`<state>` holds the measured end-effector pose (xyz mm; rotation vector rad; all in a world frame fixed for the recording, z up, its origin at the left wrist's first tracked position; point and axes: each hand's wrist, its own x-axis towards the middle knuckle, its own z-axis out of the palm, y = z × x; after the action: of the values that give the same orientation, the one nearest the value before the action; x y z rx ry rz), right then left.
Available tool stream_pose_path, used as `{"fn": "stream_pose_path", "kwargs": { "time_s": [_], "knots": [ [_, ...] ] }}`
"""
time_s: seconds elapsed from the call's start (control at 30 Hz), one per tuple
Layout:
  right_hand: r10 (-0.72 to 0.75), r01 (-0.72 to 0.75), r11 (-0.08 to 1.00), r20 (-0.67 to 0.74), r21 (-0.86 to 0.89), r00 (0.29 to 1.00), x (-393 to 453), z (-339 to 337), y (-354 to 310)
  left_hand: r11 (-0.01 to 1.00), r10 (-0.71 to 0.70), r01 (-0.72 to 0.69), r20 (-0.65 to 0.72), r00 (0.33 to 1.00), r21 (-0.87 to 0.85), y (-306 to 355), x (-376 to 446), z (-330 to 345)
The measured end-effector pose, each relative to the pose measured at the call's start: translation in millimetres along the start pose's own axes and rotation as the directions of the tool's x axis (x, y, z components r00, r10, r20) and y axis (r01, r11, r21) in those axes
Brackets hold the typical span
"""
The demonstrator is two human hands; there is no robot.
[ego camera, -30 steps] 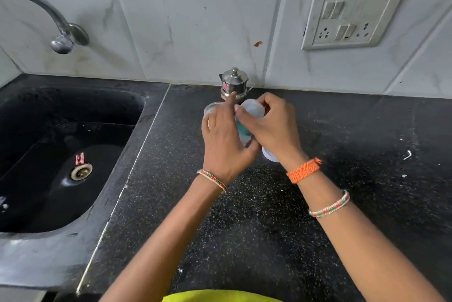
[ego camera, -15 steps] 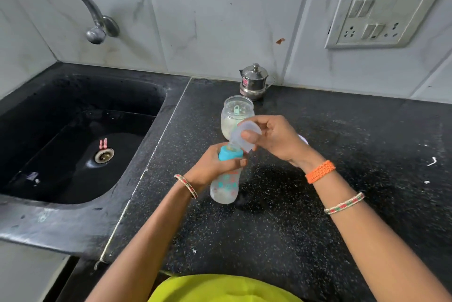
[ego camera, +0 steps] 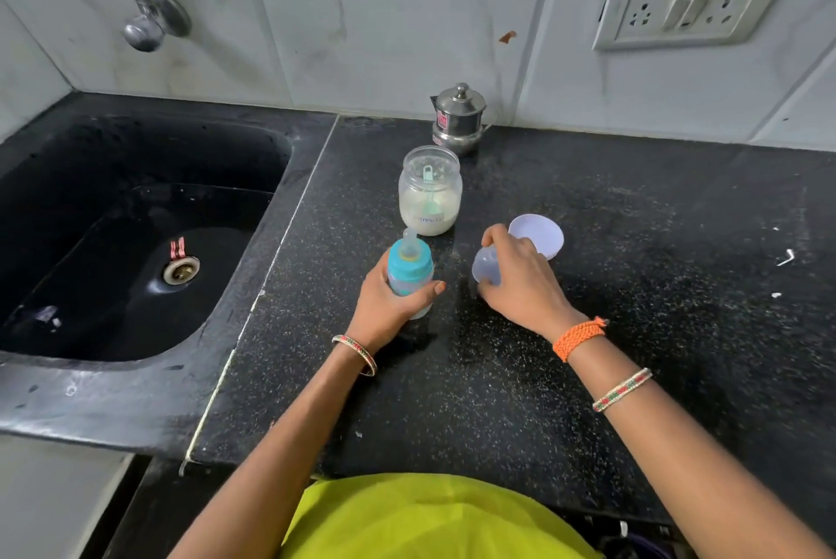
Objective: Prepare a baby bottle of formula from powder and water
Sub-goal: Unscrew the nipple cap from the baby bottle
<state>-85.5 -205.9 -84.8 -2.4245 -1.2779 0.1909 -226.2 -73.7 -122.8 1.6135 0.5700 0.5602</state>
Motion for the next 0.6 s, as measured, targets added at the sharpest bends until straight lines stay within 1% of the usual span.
{"fn": "stream_pose_path", "kwargs": {
  "time_s": [0.07,0.1,0.13,0.2,0.23,0.27,0.3,0.37,0.43,0.53,0.6],
  "knots": [
    [0.03,-0.03,0.999,0.013,-0.017,0.999,-1,2,0,1.0,0.001,-0.001,-0.016,1.0,0.027,-5,1,-1],
    [0.034,-0.034,0.999,-0.01,-0.014,0.999,-1,1,-3,1.0,0.0,0.0,-0.016,1.0,0.027,-6,2,-1],
    [0.018,-0.017,1.0,-0.06,0.017,0.998,-2,-2,-8,1.0,-0.002,0.002,-0.01,1.0,0.022,-7,3,-2],
    [-0.034,0.063,0.986,-0.185,0.152,0.982,-3,-10,-25,1.0,0.013,-0.013,0.006,1.0,0.006,-6,4,-2],
    [-0.048,0.093,0.973,-0.21,0.212,0.976,-4,-14,-37,1.0,0.015,-0.015,0.008,1.0,-0.007,-7,3,-1],
    [-0.057,0.102,0.968,-0.194,0.231,0.979,-4,-18,-48,1.0,0.012,-0.012,0.008,1.0,-0.021,-8,4,-1],
    [-0.062,0.091,0.974,-0.145,0.205,0.988,-4,-22,-59,1.0,0.011,-0.011,0.01,1.0,-0.026,-9,4,-1],
    [-0.072,0.075,0.996,-0.045,0.053,0.996,-2,-24,-77,1.0,0.022,-0.021,0.031,0.999,-0.015,-10,6,-2],
    [-0.098,0.096,0.992,-0.021,-0.087,0.995,2,-24,-88,0.999,0.034,-0.034,0.044,0.998,-0.001,-11,7,-2],
    [-0.117,0.113,0.979,-0.014,-0.168,0.993,9,-29,-96,0.999,0.034,-0.034,0.035,0.999,-0.002,-6,6,-2],
    [-0.149,0.151,0.97,0.024,-0.189,0.989,12,-34,-100,0.999,0.024,-0.023,0.029,0.999,-0.025,-4,6,0]
  ]
}}
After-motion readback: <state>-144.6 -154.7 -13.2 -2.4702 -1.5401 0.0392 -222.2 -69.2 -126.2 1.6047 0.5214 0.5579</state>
